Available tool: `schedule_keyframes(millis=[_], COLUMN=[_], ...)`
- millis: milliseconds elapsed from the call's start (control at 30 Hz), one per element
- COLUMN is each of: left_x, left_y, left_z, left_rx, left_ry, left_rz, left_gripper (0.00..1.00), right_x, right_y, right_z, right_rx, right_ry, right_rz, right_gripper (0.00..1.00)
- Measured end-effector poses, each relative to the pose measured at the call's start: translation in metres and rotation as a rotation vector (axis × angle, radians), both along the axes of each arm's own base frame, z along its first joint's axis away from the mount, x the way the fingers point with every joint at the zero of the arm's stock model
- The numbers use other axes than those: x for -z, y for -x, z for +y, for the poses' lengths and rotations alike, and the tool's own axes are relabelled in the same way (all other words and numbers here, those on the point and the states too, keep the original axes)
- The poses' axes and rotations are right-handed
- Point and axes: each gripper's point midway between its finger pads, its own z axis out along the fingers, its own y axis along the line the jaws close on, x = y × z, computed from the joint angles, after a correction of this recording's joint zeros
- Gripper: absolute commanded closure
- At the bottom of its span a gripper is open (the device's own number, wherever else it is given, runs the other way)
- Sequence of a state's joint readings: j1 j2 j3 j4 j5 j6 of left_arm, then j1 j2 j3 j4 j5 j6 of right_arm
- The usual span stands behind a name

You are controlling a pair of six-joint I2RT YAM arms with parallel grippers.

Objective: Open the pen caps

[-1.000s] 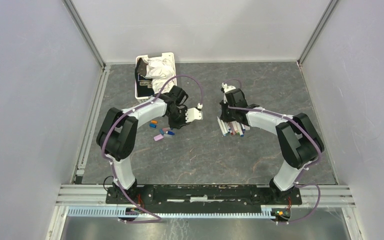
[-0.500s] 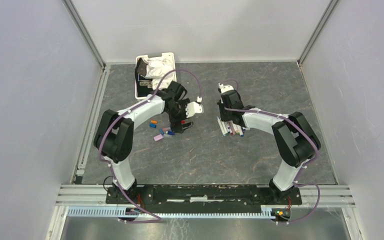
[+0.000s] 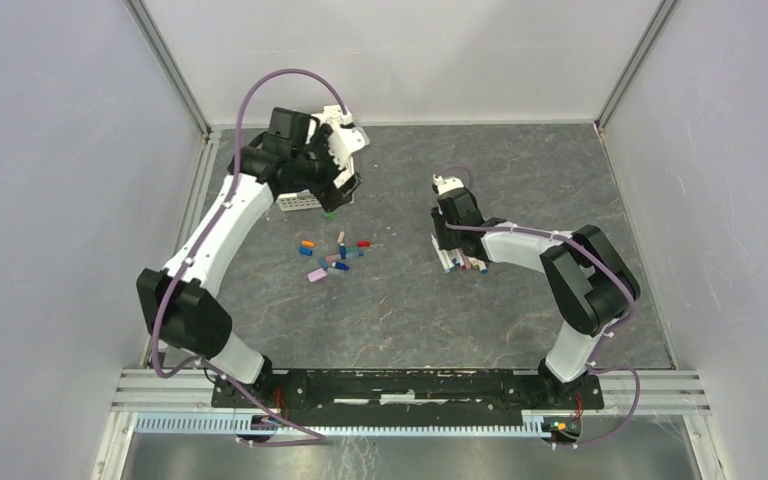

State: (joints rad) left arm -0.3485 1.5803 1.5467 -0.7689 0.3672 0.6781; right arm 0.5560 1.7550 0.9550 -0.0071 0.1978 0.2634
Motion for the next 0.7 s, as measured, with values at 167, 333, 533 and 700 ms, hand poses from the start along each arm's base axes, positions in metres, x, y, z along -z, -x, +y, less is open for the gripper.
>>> schedule_keyframes(millis=[167,333,533,700], left_x=[-0.023,-0.048,-0.082,-0.089], left_y=[0.002,0.0,0.0,-0.011], left_z=[0.018,0.035,0.066,0.093], left_rx=[-0.091,-0.198,-0.348,-0.458], left_ry=[0.047,0.079,0.126,0.157], left_rz=[-0.025,-0.081,-0.216,-0.261], left_gripper=[0.0,0.0,0.0,0.0], right_x=[0.002,-0.01,-0.024,-0.067], right_y=[0.009,0.019,0.025,0.011], right_z=[-0.002,-0.002,0.0,-0.01], right_rx=[-0.003,-0.002,-0.002,0.024], right_ry=[0.008,-0.021,-0.046,-0.049], right_rz=[0.004,-0.017,-0.034,-0.11], right_gripper=[0.68,0.63,0.34,0.02])
